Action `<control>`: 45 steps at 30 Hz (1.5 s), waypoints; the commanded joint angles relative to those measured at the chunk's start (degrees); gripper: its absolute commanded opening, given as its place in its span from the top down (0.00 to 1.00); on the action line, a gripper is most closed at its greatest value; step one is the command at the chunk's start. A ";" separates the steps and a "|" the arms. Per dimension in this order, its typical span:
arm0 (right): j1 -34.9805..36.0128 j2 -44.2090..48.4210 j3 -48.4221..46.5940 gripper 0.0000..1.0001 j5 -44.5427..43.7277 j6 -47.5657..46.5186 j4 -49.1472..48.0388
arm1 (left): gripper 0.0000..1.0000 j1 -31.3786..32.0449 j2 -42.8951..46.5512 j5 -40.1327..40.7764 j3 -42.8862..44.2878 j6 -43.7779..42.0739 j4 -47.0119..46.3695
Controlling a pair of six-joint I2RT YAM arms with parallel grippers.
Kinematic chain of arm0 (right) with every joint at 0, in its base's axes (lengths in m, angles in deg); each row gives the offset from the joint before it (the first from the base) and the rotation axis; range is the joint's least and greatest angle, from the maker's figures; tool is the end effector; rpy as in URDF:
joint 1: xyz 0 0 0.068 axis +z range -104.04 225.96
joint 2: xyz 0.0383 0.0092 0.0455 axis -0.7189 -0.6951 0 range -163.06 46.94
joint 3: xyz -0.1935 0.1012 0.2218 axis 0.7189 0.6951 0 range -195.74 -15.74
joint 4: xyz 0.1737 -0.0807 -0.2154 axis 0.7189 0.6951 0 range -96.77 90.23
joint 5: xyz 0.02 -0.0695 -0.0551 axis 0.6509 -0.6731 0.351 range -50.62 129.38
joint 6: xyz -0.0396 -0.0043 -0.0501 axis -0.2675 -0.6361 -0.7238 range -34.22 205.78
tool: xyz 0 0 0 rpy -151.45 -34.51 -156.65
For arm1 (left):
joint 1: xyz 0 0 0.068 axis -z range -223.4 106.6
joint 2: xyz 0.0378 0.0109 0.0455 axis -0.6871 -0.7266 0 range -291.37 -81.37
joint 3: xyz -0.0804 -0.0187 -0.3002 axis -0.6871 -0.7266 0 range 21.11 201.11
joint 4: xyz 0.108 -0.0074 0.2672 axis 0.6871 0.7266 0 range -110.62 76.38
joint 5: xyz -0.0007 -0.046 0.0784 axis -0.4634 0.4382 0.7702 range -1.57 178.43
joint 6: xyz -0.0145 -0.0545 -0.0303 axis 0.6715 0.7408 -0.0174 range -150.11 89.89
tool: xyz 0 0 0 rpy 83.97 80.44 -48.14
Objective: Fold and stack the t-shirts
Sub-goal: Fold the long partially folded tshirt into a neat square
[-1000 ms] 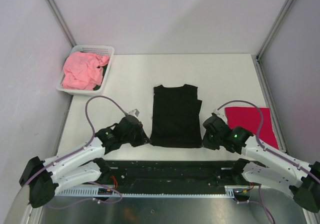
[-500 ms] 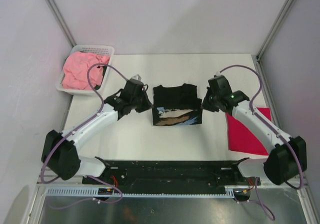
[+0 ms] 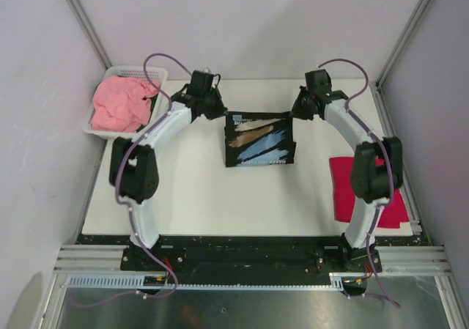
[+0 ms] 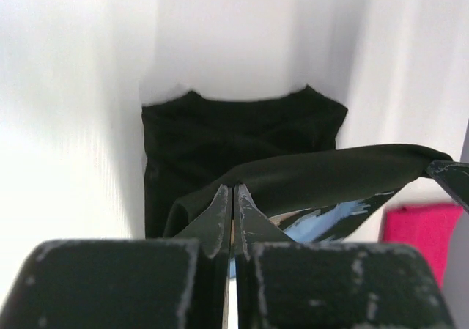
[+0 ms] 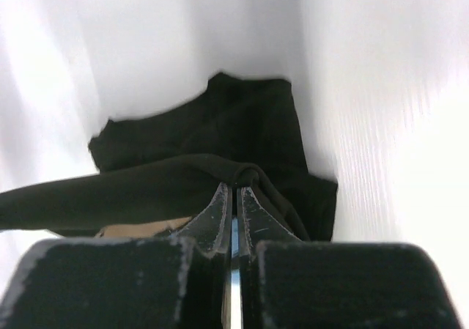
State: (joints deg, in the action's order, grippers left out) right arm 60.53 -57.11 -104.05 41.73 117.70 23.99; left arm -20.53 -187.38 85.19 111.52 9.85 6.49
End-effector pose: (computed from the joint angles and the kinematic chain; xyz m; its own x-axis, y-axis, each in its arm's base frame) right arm 0.4429 0.1172 0.3019 -0.7432 0.3528 -0.5685 0.1348 0.9112 0.3893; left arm 0.4356 -0.1868 0.3059 -0.7529 -0.3783 -0.5385 -0.0747 0.8621 -0.5012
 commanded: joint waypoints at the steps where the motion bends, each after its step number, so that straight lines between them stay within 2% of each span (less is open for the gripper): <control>1: -1.80 -12.67 -11.81 1.00 2.22 -1.93 -4.63 | 1.00 -2.89 -11.95 -2.47 13.03 -3.62 -0.71; 7: -2.70 -29.22 -25.31 1.00 4.32 -1.30 -4.19 | 1.00 -5.10 -27.68 -3.63 27.44 -4.22 -0.67; 10: -2.83 -34.05 -29.17 1.00 4.93 -1.29 -3.76 | 1.00 -5.50 -30.64 -2.92 29.01 -4.07 -0.66; 13: -2.69 -35.39 -28.06 1.00 4.92 -0.39 -3.46 | 1.00 -5.62 -32.43 -3.58 28.63 -4.28 -0.69; 18: -2.48 -27.28 -14.16 1.00 3.92 1.75 -6.52 | 1.00 -4.50 -28.82 -4.16 20.44 -4.45 -1.84; 24: -1.62 -12.22 8.88 1.00 2.50 4.30 -10.44 | 1.00 -1.75 -15.84 -3.84 1.43 -3.72 -7.20; 30: 1.74 2.71 24.03 1.00 -0.65 6.12 -9.95 | 1.00 0.32 -0.77 -2.27 -16.02 -2.77 -10.75; 34: 4.17 10.16 26.51 1.00 -3.04 7.05 -7.55 | 1.00 0.41 6.12 -1.62 -21.90 -3.19 -10.92; 38: 4.47 13.79 25.79 1.00 -3.48 7.72 -8.40 | 1.00 -0.03 8.76 -1.05 -23.42 -3.96 -10.88; 45: 3.08 6.28 16.72 0.99 -0.36 4.38 -12.67 | 1.00 -3.85 3.00 -2.85 -17.57 -5.75 -10.71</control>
State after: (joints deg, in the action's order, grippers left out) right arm 64.88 -46.20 -80.73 41.25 124.28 15.23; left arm -21.45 -181.20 81.86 88.92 6.86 -2.86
